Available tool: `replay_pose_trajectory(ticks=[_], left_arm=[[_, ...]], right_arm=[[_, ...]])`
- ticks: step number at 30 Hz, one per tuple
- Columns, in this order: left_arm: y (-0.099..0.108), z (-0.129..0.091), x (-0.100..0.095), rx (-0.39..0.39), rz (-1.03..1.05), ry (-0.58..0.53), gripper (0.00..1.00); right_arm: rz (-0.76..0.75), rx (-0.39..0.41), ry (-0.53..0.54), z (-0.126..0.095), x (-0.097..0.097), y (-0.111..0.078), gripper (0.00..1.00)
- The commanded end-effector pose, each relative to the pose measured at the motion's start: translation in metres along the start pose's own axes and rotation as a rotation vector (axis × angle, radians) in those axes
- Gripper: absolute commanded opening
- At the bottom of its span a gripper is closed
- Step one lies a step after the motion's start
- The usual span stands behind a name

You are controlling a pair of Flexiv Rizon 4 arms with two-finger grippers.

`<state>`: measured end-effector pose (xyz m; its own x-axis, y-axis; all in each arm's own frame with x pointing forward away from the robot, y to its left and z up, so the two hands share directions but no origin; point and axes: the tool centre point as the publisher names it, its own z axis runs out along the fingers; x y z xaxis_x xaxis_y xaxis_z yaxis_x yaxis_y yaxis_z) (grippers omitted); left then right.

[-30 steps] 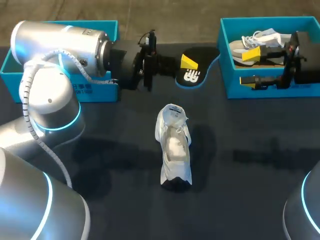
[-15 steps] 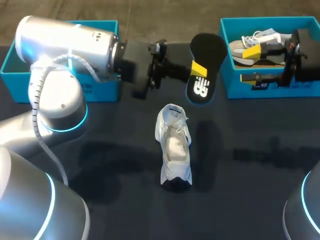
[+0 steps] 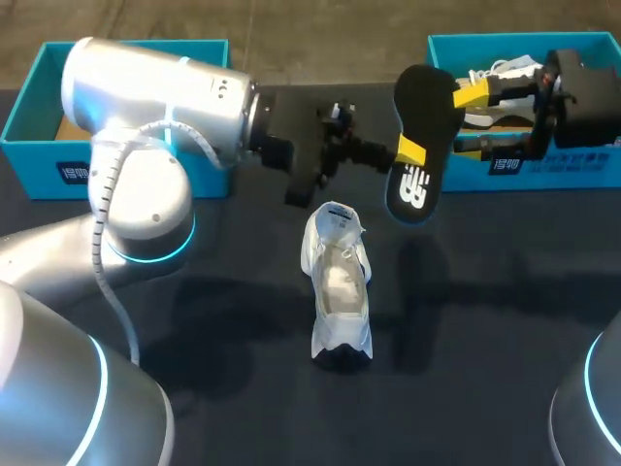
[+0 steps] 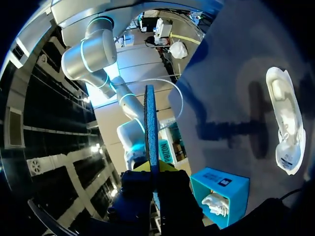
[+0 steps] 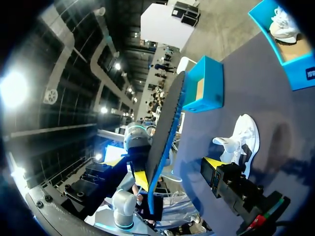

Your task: Take the shoe out of the shoebox, open the shoe tongue, remove and reinsert the insole, then place the shoe into the shoebox

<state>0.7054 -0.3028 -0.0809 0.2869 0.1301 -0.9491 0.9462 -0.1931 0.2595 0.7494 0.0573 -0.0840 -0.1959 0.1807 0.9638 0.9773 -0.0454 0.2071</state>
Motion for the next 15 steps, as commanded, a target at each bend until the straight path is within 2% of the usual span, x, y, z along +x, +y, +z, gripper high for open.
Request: replay_pose_trajectory(ticks=[1,2,4,5,7,11,12,13,15], left_arm=[[-0.0043,0.0091,0.0032,-0.021,0.012,-0.005,0.0],[-0.0053,0.0106,0.0028,-0.022,0.011,-0.006,0.0],[-0.0066,0.0121,0.002,-0.031,0.008,-0.009,0.0],[-0.0075,0.013,0.0015,-0.028,0.022,-0.008,0.0],[-0.0081,0.0132,0.0015,-0.036,0.032,-0.01,0.0],[-0.0078,0.0126,0.002,-0.055,0.021,-0.018,0.0],[-0.0074,0.0123,0.0019,-0.065,0.027,-0.018,0.0],[-0.0067,0.0125,0.0023,-0.069,0.025,-0.021,0.0],[-0.0052,0.0129,0.0031,-0.081,0.024,-0.025,0.0]], right_arm=[[0.002,0.009,0.001,0.007,-0.0017,0.0074,1.0],[0.002,0.007,0.001,0.0075,-0.0018,0.0077,0.89],[0.003,-0.005,0.002,0.0076,-0.003,0.0081,0.75],[0.008,-0.016,-0.001,0.0072,-0.0037,0.0081,0.5],[0.01,-0.025,0.006,0.0067,-0.0048,0.0081,0.44],[0.016,-0.033,0.013,0.0088,-0.0071,0.0083,0.24],[0.017,-0.033,0.014,0.0099,-0.0074,0.0081,0.15],[0.02,-0.032,0.017,0.0108,-0.0074,0.0077,0.13],[0.02,-0.03,0.017,0.012,-0.0067,0.0066,0.15]])
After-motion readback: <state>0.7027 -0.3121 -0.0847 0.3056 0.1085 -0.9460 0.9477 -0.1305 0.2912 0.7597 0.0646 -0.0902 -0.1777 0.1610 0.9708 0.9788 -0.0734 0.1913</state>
